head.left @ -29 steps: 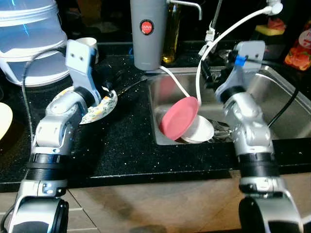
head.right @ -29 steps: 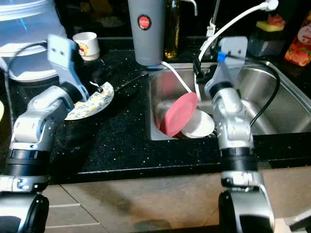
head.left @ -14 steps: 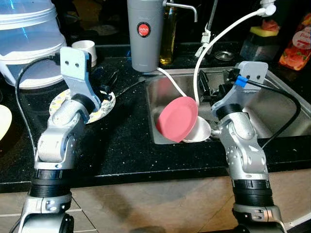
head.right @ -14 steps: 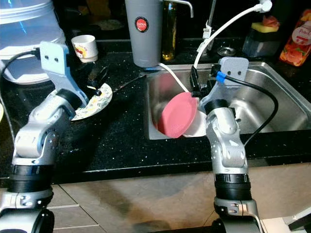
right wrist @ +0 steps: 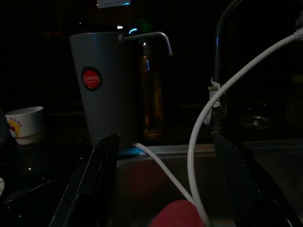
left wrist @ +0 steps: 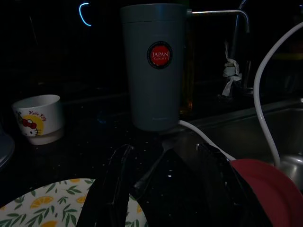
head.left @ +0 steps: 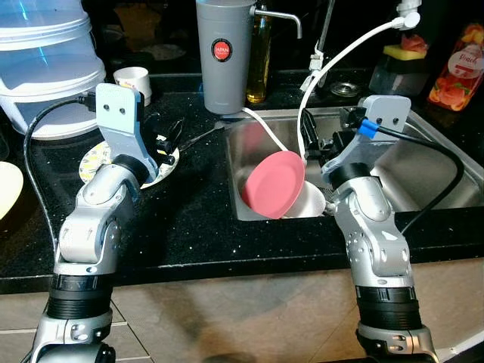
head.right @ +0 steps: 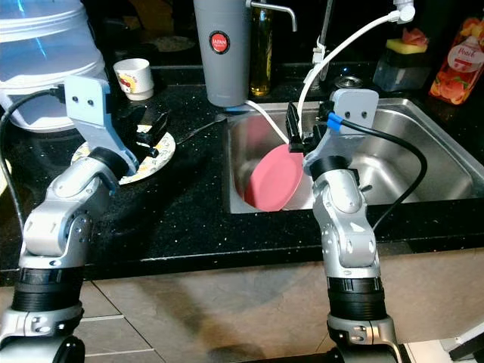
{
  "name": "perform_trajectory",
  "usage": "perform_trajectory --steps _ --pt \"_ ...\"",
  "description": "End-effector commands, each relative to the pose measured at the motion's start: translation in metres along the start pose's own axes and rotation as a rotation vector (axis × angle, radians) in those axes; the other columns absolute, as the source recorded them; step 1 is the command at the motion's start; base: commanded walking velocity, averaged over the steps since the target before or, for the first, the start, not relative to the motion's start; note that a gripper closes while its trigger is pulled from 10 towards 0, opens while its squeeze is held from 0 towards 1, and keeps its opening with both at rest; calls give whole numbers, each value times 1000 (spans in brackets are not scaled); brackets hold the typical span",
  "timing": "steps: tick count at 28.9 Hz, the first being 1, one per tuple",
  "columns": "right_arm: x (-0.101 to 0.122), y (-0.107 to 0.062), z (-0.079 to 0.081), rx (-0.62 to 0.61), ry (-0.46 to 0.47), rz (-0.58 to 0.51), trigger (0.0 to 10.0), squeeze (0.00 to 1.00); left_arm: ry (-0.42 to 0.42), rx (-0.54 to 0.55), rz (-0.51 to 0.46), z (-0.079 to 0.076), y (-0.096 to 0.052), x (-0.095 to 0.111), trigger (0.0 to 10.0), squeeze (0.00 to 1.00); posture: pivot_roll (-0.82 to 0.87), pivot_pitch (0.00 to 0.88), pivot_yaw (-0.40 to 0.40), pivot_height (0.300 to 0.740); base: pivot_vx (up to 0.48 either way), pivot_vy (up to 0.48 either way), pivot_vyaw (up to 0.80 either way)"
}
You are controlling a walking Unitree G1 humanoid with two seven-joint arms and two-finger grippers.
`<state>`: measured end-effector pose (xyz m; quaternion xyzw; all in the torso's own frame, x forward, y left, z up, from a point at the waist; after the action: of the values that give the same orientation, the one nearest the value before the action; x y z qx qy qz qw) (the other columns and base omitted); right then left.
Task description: Kitchen organization
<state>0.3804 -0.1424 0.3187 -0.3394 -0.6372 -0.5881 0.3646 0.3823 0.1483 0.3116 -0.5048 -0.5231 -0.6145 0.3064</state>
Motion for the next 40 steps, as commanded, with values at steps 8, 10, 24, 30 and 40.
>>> perform_trajectory --steps 8,10,24,30,40 --pt "-1 -3 3 4 11 14 10000 0 1 2 20 -3 -4 -4 10000 0 17 127 22 740 0 0 0" --pt "-1 -3 4 6 12 19 10000 0 0 4 24 -3 -4 -4 10000 0 16 127 19 740 0 0 0" --pt "-3 -2 8 18 18 32 10000 0 -5 5 37 -4 -6 -6 10000 0 14 127 15 740 -251 0 0" --pt "-4 -3 8 20 20 32 10000 0 -3 6 40 -4 -6 -7 10000 0 13 128 14 740 -437 0 0" --pt "-4 -3 9 24 21 36 10000 0 -3 8 47 -3 -7 -8 10000 0 11 131 12 740 -406 0 0"
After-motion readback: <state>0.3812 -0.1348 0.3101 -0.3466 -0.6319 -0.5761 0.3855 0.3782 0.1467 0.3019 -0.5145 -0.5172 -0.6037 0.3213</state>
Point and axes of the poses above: a point about 5 cm out from each wrist's last joint towards the gripper, its own y axis pointing out of the wrist towards the gripper, its own x axis along the axis of the wrist's last joint, z = x × y, the point moved 5 cm from there along y, pointing out of the wrist towards the gripper, and after that the axes turned 7 degrees about -y, right-handed, at the moved point
